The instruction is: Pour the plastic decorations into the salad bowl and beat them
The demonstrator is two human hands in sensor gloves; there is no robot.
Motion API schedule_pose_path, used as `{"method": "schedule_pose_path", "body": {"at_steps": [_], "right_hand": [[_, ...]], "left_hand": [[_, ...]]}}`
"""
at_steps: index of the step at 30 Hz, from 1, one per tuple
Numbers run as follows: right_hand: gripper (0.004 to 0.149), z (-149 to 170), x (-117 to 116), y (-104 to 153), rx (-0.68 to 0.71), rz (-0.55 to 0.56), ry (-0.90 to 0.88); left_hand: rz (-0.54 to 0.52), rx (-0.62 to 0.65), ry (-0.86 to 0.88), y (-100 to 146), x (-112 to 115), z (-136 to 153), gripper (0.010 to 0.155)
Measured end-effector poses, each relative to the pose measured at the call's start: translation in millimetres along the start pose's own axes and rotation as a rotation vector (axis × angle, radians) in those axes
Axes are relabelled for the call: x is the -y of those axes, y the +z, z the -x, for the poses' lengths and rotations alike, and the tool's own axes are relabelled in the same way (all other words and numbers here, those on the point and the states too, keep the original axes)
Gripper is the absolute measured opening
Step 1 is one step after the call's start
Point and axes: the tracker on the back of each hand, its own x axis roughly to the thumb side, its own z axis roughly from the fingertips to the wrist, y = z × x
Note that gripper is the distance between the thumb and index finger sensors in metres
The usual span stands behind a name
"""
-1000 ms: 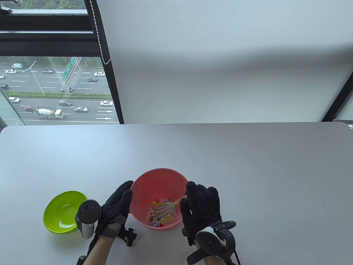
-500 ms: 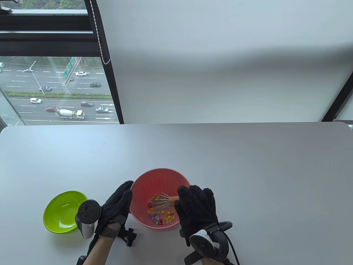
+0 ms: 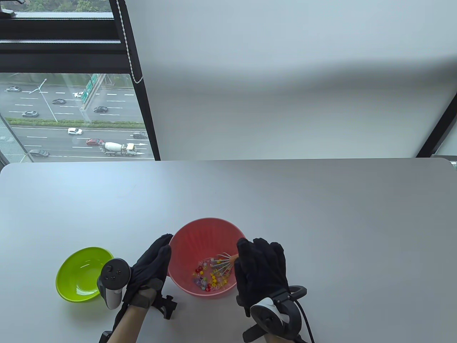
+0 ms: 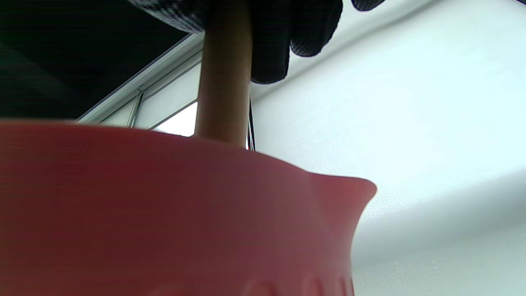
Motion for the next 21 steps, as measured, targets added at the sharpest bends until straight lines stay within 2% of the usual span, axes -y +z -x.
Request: {"method": "schedule_pose_path", "body": {"at_steps": [7,15,21], "right_hand": [[0.057,4,-3,0,-0.065,-0.038,-0.077],[0.058,-4,-12,3,-0.043,-0.086,-0.068],[0.071,-11,-18,6,-0.004,-0.110,-0.025]], "left_hand": [[-0.001,0.000,-0.001,0,0,0,0.063],[-0.001,0.000,-0.001,0,0,0,0.063],[0.003,-0.002,0.003,0,0,1,0.064]]}}
